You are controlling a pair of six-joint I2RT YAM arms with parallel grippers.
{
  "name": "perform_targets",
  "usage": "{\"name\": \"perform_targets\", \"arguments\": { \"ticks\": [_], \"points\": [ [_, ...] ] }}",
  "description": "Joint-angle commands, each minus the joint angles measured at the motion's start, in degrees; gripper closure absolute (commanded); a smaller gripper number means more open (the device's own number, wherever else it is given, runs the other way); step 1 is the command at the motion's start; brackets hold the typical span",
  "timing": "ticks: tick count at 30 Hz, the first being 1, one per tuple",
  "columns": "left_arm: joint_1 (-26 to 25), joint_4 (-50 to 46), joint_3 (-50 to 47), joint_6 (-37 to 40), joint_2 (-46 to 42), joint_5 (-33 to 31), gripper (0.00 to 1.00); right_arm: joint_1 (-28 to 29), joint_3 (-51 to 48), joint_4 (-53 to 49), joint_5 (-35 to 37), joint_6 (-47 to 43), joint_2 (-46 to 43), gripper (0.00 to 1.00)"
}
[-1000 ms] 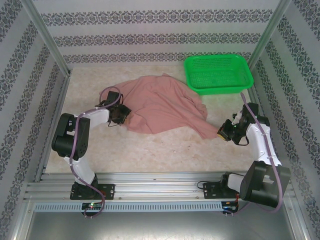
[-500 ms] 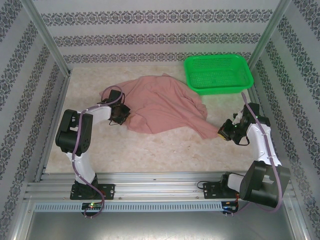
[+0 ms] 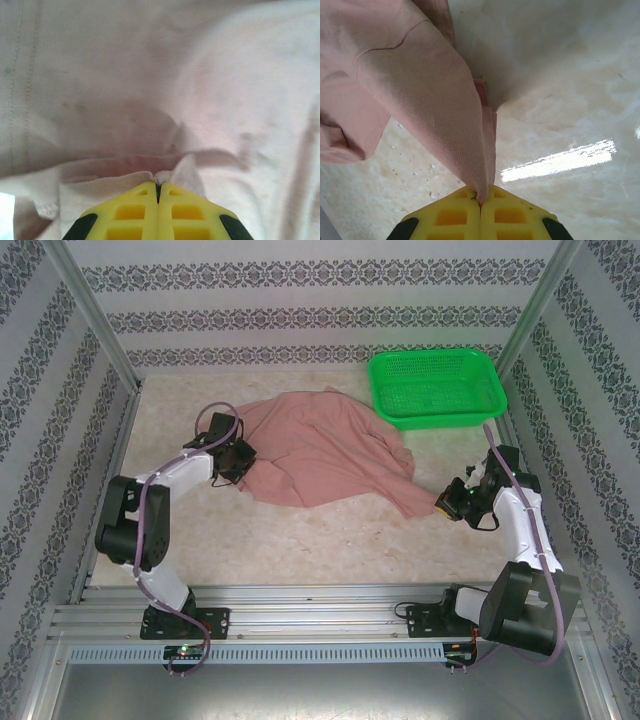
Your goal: Fold and stack the t-shirts
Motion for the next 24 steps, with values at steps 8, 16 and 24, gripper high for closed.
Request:
{"name": "perform_targets", "arguments": {
  "ticks": [8,16,24],
  "points": [
    [0.66,-4.53,-0.55,2.95,-9.11,-1.6,1.0,-0.8,1.87,1.0,-1.31,0.02,0.17,1.0],
    [2.99,-4.72,-4.37,1.63,-16.11,-0.16,1.0,-0.82,3.77,0.71,-1.47,0.29,0.47,1.0],
    [9.5,-11.63,6.67,7.03,-21.51,0.65,1.0,-0.91,13.95,11.84,-16.44,7.97,-0.6,1.0]
  ]
}}
